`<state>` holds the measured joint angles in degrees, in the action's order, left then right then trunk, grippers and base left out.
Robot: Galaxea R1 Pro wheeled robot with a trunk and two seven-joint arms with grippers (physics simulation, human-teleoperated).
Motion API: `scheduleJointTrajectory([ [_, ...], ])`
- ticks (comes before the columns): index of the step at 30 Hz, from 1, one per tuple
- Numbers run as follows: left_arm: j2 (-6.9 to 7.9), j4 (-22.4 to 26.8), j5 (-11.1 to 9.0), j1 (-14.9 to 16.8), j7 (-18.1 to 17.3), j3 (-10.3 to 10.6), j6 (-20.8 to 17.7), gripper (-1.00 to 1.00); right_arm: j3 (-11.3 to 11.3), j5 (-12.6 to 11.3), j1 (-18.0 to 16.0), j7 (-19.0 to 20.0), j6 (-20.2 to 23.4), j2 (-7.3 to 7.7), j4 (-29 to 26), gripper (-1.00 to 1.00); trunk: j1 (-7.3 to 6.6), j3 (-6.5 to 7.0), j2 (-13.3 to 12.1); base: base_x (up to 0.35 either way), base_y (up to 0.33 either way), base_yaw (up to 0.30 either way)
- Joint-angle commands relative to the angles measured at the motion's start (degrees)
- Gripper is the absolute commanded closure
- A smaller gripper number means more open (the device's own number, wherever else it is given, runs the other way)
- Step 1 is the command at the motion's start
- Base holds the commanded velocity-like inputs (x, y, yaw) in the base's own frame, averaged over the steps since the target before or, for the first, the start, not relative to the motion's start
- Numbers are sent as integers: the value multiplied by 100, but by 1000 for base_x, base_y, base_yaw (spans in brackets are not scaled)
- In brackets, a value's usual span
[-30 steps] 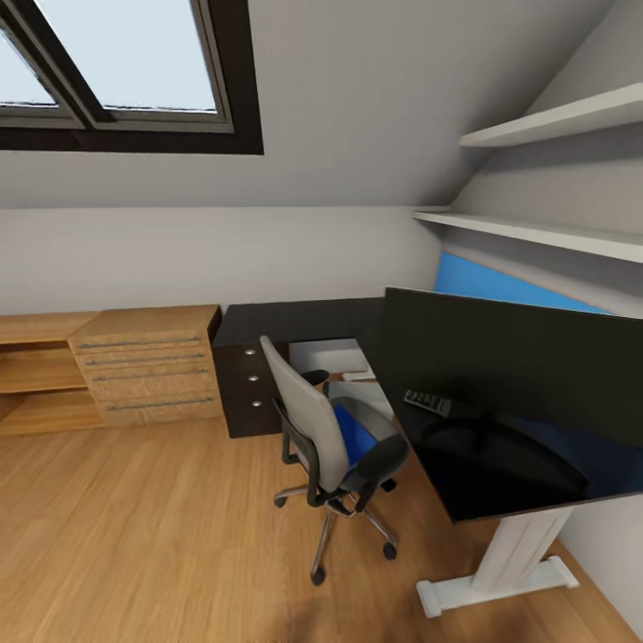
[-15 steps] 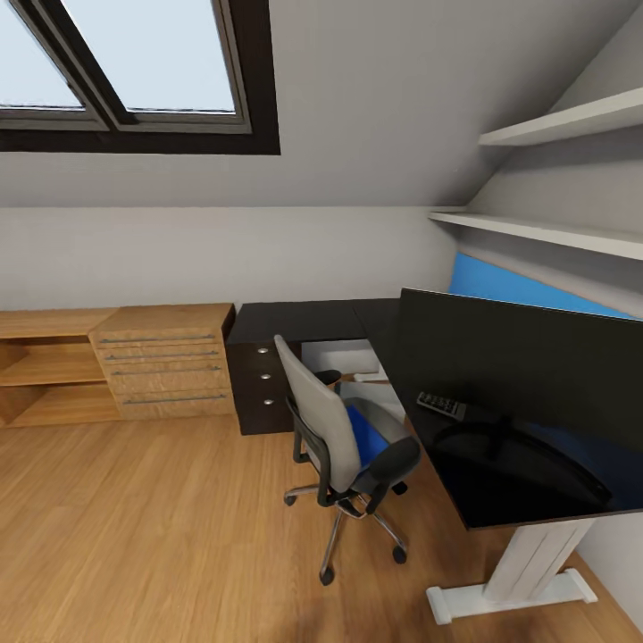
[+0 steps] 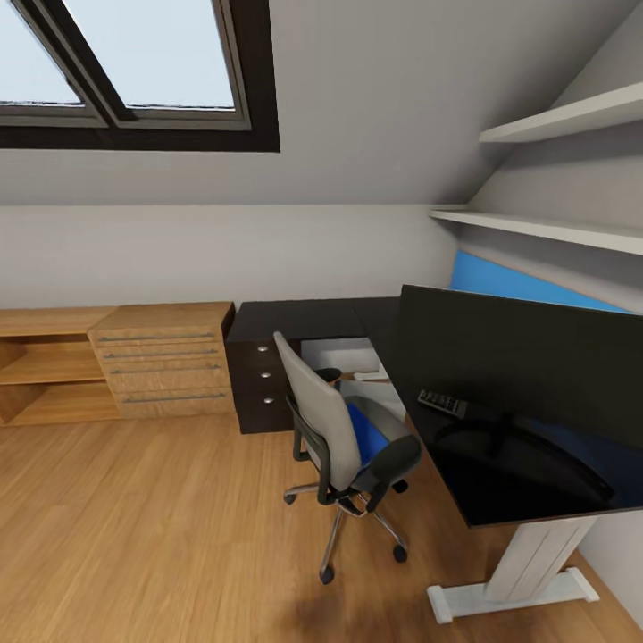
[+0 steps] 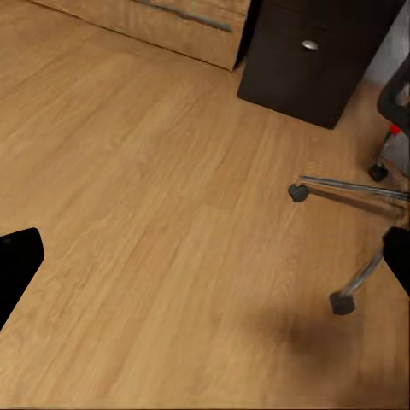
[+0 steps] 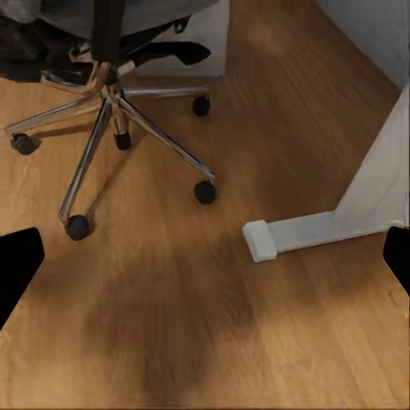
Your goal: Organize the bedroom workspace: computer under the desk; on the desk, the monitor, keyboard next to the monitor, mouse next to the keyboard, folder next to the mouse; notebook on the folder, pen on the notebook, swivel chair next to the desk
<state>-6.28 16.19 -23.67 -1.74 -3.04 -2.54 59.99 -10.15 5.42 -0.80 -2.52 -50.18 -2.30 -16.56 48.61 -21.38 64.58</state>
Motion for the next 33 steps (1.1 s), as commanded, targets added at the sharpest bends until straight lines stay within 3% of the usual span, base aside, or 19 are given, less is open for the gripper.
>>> scheduleJointTrajectory([
  [1,-56,267,249,-4,169,-39,-274,-100,-32,52,-23,-27,410,-30,-338,-100,23,-26,45,0,0,0],
  [2,-74,399,421,-4,299,-40,-501,-100,-32,51,-51,-28,634,-39,-482,-100,45,-44,85,0,0,0],
  [3,-100,693,806,-3,620,-42,-1047,-100,-32,50,-142,-28,1078,-53,-731,-100,67,-62,126,0,0,0],
  [4,-109,849,1007,-3,808,-42,-1342,-100,-31,49,-204,-29,1287,-58,-828,-100,89,-80,166,0,0,0],
  [5,-119,1173,1393,-2,1197,-43,-1935,-100,-31,49,-362,-29,1662,-63,-972,-100,111,-98,206,0,0,0],
  [6,-124,1337,1563,-2,1384,-44,-2225,-100,-31,48,-454,-29,1816,-64,-1021,-100,133,-115,246,0,0,0],
  [7,-134,1673,1827,-2,1707,-44,-2772,-100,-31,48,-650,-29,2058,-66,-1086,-100,155,-133,286,0,0,0],
  [9,-143,2024,1996,-2,1925,-44,-3274,-100,-31,48,-844,-31,2224,-67,-1112,-100,199,-169,366,0,0,0],
  [12,-205,3023,2198,-5,2182,-41,-4581,-100,-36,47,-1326,-75,2475,-68,-1011,-100,265,-223,486,0,0,0],
  [14,-257,3395,2234,-5,2228,-39,-5130,-100,-38,47,-1521,-124,2569,-68,-911,-100,309,-259,567,0,0,0],
  [15,-304,3753,2256,3,2257,-38,-5698,-100,-39,47,-1723,-187,2668,-67,-779,-100,331,-277,607,0,0,0],
  [16,-325,3918,2265,16,2269,-38,-5981,-100,-41,47,-1828,-215,2716,-64,-700,-100,353,-295,647,0,0,0],
  [18,-372,4662,2285,325,2284,35,-7375,-100,-46,42,-2456,-297,2945,-50,-190,-100,396,-331,727,0,0,0],
  [20,-372,4981,2287,499,2287,130,-7823,-100,-47,40,-2792,-317,3068,-51,45,-100,440,-367,807,0,0,0],
  [24,-372,5577,2212,649,2281,272,-8180,-100,-53,26,-3214,-332,3338,-59,237,-100,528,-439,968,0,0,0],
  [27,-372,5946,1871,685,2264,366,-8282,-100,-56,11,-3333,-330,3433,-76,270,-100,594,-492,1088,0,0,0],
  [28,-372,6076,1597,700,2247,495,-8319,-100,-57,6,-3373,-326,3462,-94,280,-100,616,-510,1128,0,0,0],
  [33,-372,6091,1483,706,2255,670,-8314,-100,-57,4,-3390,-320,3454,-93,292,-100,726,-600,1329,0,0,0],
])
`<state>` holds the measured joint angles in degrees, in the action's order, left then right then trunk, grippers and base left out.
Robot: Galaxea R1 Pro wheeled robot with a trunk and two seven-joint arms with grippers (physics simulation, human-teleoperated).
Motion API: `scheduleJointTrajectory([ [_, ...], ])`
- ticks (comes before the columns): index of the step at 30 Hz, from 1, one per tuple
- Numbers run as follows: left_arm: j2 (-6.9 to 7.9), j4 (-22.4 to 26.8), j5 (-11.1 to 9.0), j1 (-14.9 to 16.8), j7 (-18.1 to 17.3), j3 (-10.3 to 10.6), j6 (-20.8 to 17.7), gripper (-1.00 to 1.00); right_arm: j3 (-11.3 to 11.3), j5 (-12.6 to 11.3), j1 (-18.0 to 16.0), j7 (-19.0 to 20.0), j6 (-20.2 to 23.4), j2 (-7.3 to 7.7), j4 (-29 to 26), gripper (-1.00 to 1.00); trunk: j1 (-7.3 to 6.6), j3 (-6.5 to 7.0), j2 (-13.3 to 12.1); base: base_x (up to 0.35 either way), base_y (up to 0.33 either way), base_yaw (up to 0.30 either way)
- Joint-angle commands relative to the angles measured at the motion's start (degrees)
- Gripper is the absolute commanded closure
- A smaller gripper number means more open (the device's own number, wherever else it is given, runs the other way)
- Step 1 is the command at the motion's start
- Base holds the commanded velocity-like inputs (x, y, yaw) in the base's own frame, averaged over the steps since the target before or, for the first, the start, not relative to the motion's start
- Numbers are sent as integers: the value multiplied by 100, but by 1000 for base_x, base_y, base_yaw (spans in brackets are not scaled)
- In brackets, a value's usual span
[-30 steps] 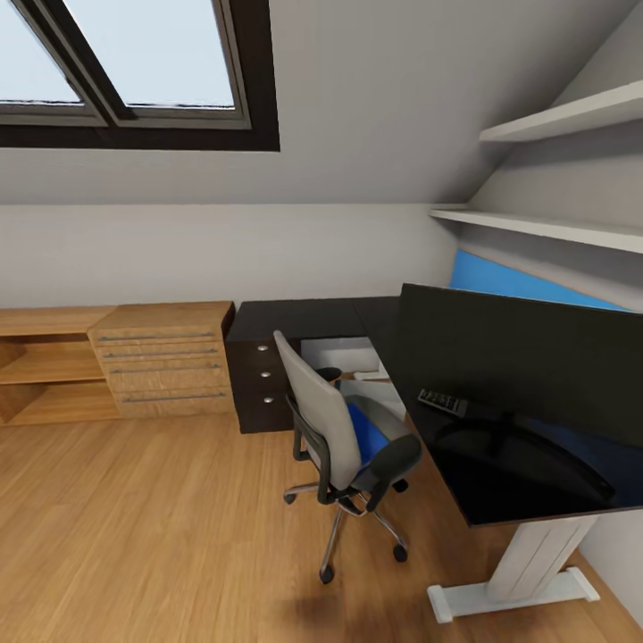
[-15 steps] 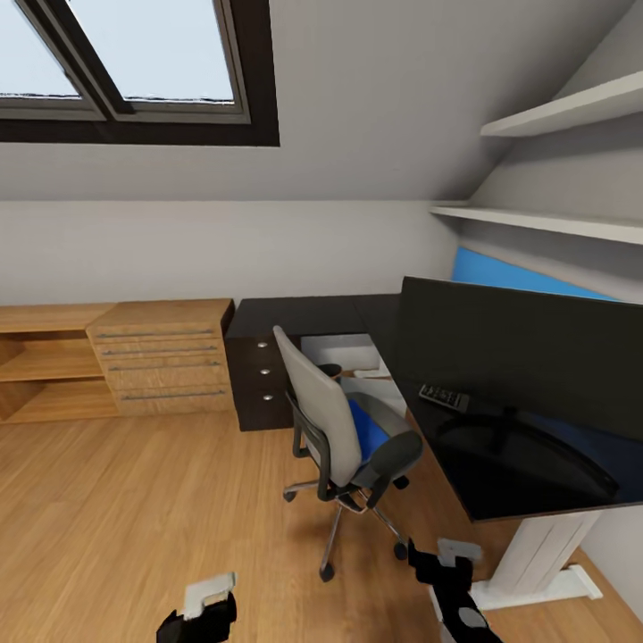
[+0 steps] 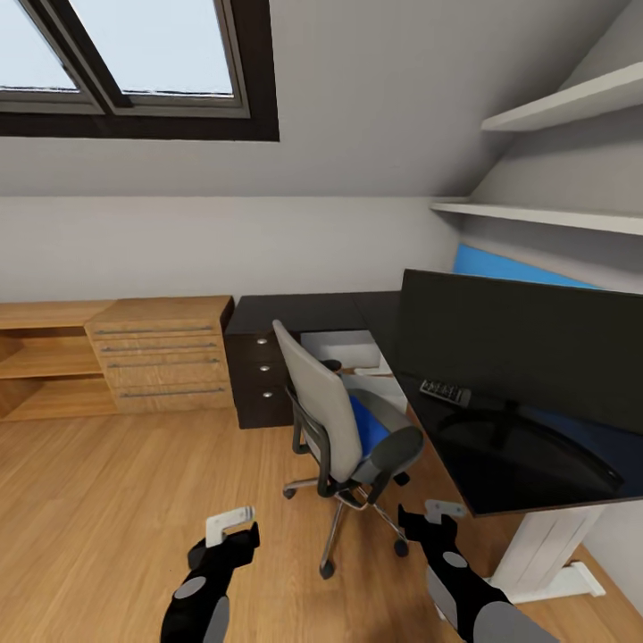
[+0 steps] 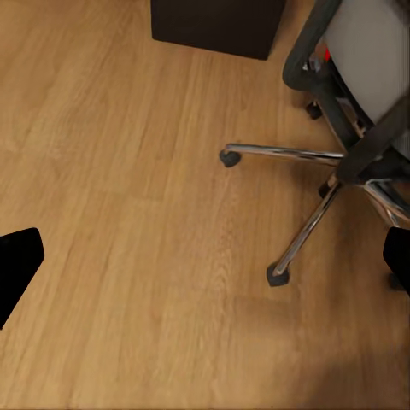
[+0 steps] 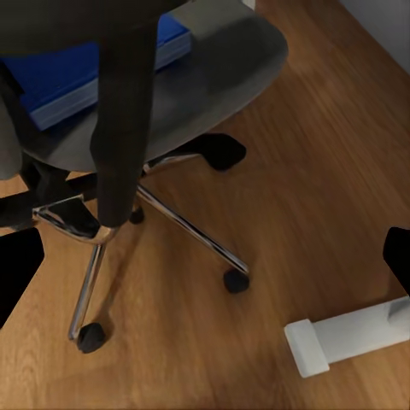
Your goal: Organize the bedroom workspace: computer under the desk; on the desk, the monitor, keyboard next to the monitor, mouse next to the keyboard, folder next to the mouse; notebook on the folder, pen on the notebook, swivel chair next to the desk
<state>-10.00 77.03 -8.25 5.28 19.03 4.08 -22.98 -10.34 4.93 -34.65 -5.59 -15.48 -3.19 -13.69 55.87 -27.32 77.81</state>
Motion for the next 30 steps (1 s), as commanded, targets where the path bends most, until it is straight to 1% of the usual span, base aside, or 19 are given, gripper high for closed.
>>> scheduleJointTrajectory([
  [1,0,6,-64,5,50,16,-16,-100,-38,52,-6,-13,-20,-2,5,-100,23,-25,45,0,0,0],
  [10,0,25,-79,1,57,20,-12,-100,-46,52,-7,-12,-25,2,6,-100,220,-186,406,0,0,0],
  [20,32,34,-72,-1,80,31,11,-100,-40,52,-7,-12,-48,3,4,-100,440,-366,807,0,0,0],
  [30,33,198,-67,-1,101,31,25,-100,-25,60,-7,-12,-63,-4,-4,-100,440,-366,807,0,0,0],
])
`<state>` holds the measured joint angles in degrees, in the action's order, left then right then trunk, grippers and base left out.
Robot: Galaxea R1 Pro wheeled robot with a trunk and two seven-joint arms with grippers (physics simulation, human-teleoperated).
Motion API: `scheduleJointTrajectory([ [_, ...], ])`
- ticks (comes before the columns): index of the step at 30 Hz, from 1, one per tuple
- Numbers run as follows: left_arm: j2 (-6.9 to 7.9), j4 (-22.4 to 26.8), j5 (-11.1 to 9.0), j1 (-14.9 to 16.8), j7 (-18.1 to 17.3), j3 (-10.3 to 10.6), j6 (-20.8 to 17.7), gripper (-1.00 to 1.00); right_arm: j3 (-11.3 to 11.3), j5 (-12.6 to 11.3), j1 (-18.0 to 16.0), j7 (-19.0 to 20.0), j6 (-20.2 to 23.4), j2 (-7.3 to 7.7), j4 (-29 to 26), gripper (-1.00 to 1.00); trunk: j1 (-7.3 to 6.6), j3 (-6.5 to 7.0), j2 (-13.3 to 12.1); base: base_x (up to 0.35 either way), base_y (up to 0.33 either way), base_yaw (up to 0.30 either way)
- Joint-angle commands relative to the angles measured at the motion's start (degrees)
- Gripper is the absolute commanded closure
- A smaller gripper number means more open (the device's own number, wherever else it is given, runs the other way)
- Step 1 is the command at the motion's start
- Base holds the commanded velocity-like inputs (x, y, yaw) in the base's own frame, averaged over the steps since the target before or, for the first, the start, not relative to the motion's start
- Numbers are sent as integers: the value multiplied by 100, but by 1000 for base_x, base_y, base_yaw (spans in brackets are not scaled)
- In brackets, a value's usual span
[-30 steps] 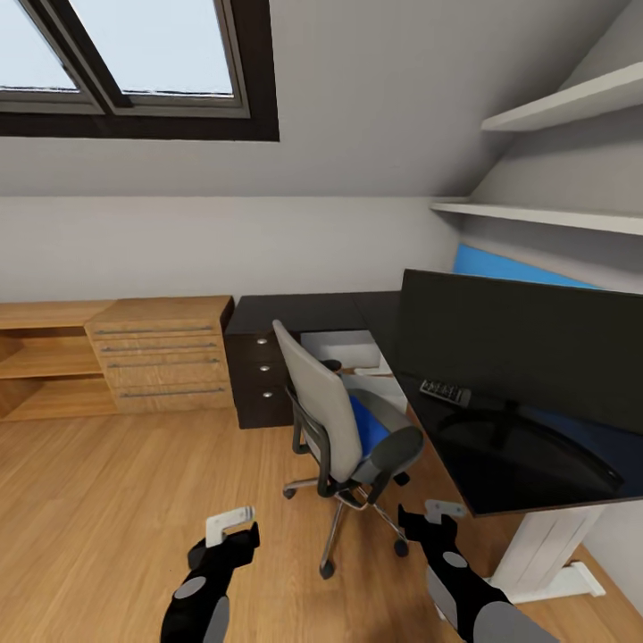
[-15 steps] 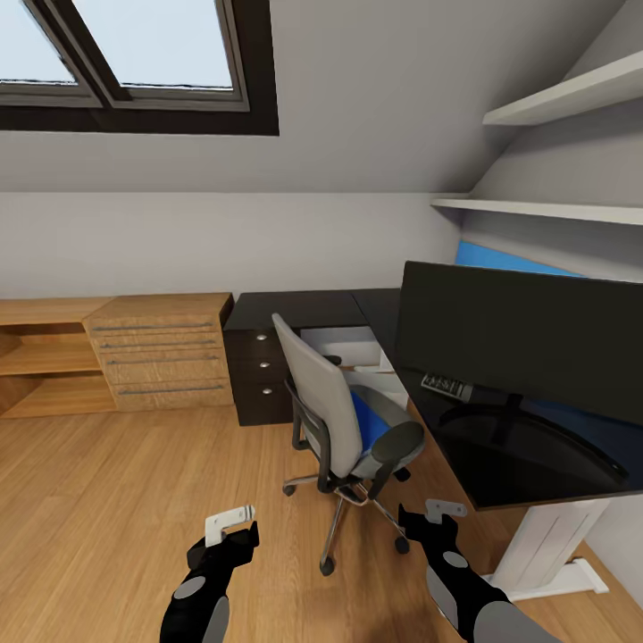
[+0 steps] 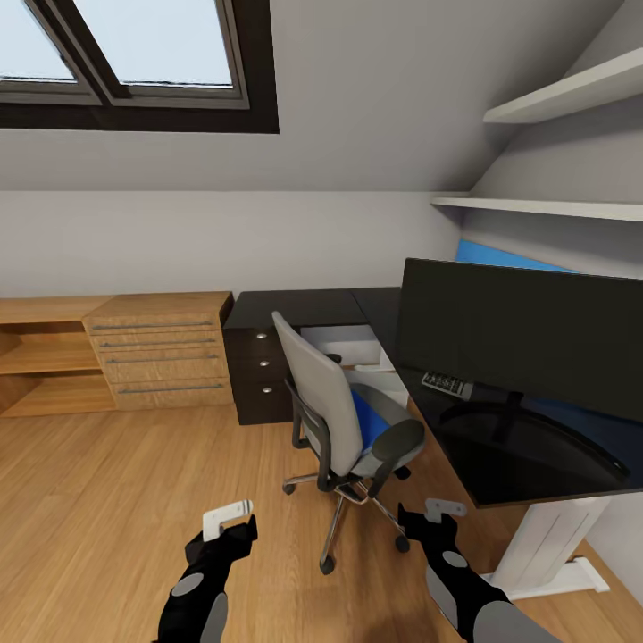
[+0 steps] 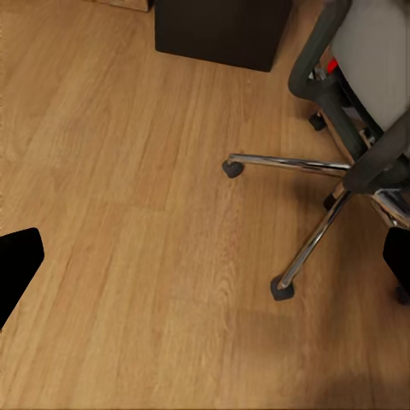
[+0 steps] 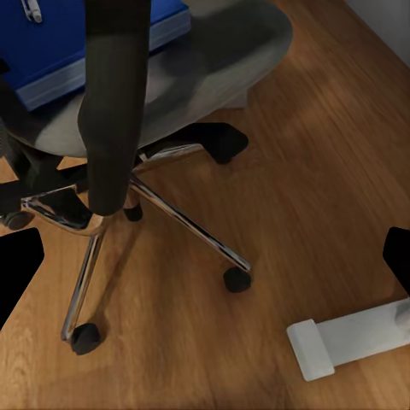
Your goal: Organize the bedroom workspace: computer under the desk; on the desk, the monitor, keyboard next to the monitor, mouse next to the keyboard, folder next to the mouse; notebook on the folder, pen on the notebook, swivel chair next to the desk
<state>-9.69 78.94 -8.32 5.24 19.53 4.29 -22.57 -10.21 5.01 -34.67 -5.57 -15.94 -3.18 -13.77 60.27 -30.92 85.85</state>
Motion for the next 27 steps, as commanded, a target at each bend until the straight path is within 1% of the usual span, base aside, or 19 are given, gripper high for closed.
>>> scheduleJointTrajectory([
  [1,0,15,-60,3,58,10,-15,-100,-35,53,-5,-14,-18,-7,5,-100,0,-6,3,0,0,0],
  [3,-2,33,-58,3,72,10,-13,-100,-28,61,-5,-14,-21,-11,1,-100,0,-6,3,0,0,0],
  [13,-5,194,-65,3,114,4,-16,-100,-27,70,-5,-14,-20,3,-64,-100,219,-185,404,0,0,0],
  [21,2,297,-65,3,121,0,-42,-100,-57,46,-5,-35,0,-49,-133,-100,395,-329,725,0,0,0],
  [27,2,320,-63,3,121,-4,-50,-100,-63,54,-5,-28,-29,-47,-222,-100,527,-437,966,0,0,0],
])
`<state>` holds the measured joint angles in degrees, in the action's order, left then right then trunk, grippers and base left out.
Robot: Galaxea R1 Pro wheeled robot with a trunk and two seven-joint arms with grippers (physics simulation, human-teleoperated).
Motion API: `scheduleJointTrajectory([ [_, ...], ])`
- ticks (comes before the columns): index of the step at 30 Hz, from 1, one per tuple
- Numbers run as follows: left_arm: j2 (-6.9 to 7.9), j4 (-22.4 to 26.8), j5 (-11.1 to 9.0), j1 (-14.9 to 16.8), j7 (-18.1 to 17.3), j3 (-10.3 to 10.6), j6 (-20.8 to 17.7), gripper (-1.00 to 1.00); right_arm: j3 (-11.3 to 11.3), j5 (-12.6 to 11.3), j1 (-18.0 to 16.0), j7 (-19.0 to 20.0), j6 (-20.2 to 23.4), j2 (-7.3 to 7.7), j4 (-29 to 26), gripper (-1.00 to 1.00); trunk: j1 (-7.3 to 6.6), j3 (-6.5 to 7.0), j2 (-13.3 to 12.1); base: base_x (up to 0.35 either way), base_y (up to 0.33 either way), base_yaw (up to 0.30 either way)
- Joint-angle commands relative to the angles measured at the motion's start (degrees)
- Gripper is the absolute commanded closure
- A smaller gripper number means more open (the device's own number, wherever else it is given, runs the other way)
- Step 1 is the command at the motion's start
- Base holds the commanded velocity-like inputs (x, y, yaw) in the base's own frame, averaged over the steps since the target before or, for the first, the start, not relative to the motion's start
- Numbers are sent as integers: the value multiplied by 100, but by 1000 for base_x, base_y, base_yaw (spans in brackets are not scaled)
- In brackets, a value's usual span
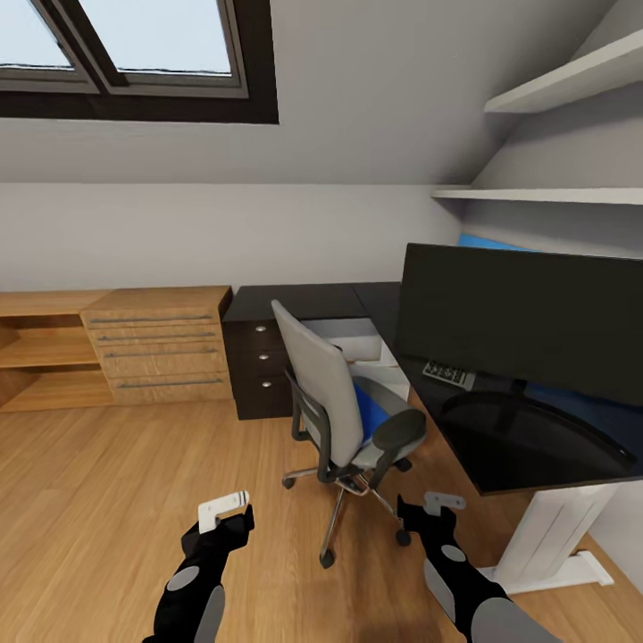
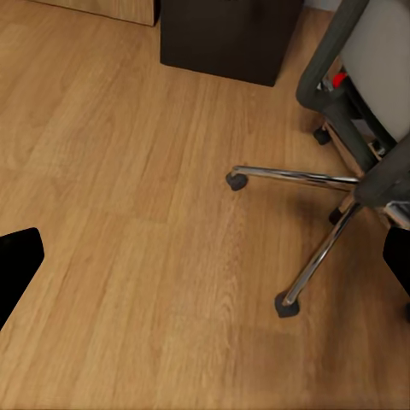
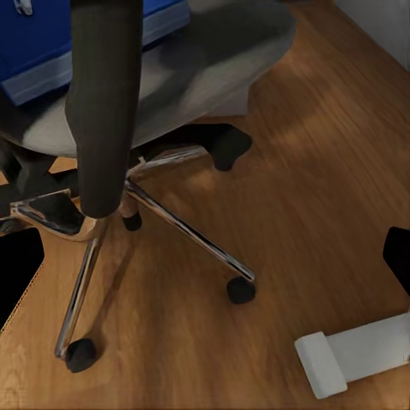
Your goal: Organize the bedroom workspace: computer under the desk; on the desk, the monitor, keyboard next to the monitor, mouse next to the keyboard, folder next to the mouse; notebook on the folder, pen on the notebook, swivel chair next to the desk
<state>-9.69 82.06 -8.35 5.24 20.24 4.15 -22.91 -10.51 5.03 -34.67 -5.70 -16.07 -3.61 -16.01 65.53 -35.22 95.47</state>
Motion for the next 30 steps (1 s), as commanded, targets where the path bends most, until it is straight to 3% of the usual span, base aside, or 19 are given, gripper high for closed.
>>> scheduleJointTrajectory([
  [1,2,12,-60,4,50,9,-17,-100,-35,52,-4,-14,-16,-3,-21,-100,22,-24,44,0,0,0],
  [30,2,62,-71,12,50,-2,-21,-100,-30,51,5,-19,-13,-17,-136,-100,659,-545,1208,0,0,0],
])
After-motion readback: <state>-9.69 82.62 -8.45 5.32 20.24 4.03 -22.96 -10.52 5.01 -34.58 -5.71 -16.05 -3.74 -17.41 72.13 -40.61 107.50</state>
